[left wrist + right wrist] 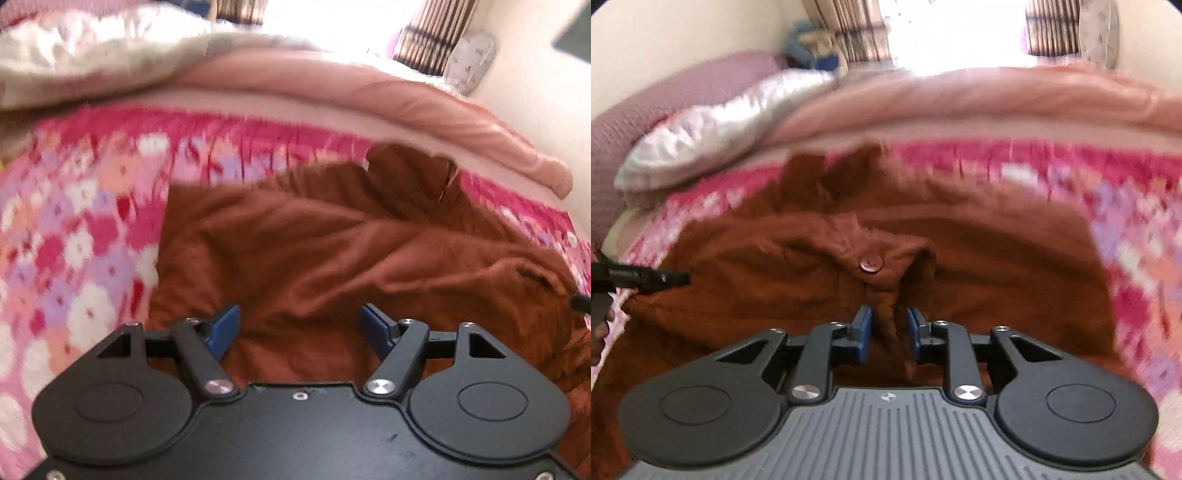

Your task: Fold large clothes

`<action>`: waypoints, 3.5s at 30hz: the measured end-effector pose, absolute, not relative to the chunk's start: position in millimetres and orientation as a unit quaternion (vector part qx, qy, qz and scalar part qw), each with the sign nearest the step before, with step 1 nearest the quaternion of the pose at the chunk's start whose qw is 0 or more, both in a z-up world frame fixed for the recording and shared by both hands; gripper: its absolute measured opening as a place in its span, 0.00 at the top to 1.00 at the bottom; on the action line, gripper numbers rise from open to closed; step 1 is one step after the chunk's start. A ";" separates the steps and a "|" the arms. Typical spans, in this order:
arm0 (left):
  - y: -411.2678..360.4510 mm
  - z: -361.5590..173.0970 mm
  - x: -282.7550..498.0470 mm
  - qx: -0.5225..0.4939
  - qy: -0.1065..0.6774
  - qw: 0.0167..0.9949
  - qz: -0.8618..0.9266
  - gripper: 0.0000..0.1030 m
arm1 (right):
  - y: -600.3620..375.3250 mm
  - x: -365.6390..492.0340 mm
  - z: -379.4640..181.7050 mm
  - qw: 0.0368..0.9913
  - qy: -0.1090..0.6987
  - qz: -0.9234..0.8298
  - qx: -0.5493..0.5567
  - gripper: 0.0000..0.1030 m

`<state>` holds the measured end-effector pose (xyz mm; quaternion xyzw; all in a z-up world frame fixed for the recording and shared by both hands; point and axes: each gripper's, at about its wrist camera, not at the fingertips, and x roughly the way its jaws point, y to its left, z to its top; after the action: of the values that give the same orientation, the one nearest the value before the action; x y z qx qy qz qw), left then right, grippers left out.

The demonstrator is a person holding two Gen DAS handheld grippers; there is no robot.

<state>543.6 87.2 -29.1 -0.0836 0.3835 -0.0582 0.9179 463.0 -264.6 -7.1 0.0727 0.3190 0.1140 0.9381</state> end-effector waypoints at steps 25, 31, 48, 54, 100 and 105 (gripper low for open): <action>101.5 -65.7 505.5 -0.029 0.405 0.913 -0.049 0.28 | -312.8 440.3 -34.8 0.923 0.380 0.002 0.060 0.99; 79.7 -77.3 503.9 0.026 0.380 0.924 -0.020 0.26 | -324.2 442.0 -62.3 0.915 0.388 0.005 0.106 1.00; 93.2 -85.5 319.1 0.046 0.397 0.915 -0.049 0.24 | -293.7 278.8 -53.8 0.903 0.423 0.053 0.058 0.88; 84.1 -99.8 302.4 0.034 0.345 0.938 -0.021 0.17 | -298.6 252.9 -75.7 0.925 0.368 0.041 0.088 0.89; 158.0 -84.3 221.4 -0.144 0.407 0.891 -0.139 0.40 | -365.7 158.9 -84.2 0.923 0.340 0.007 0.178 0.80; 158.7 -86.5 224.6 -0.169 0.409 0.884 -0.151 0.88 | -365.8 156.4 -77.7 0.927 0.332 0.011 0.174 0.84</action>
<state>224.6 158.7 -86.5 -0.1690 0.4088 -0.1509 0.8841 156.4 -365.8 -77.7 0.1742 0.3317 0.0111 0.9271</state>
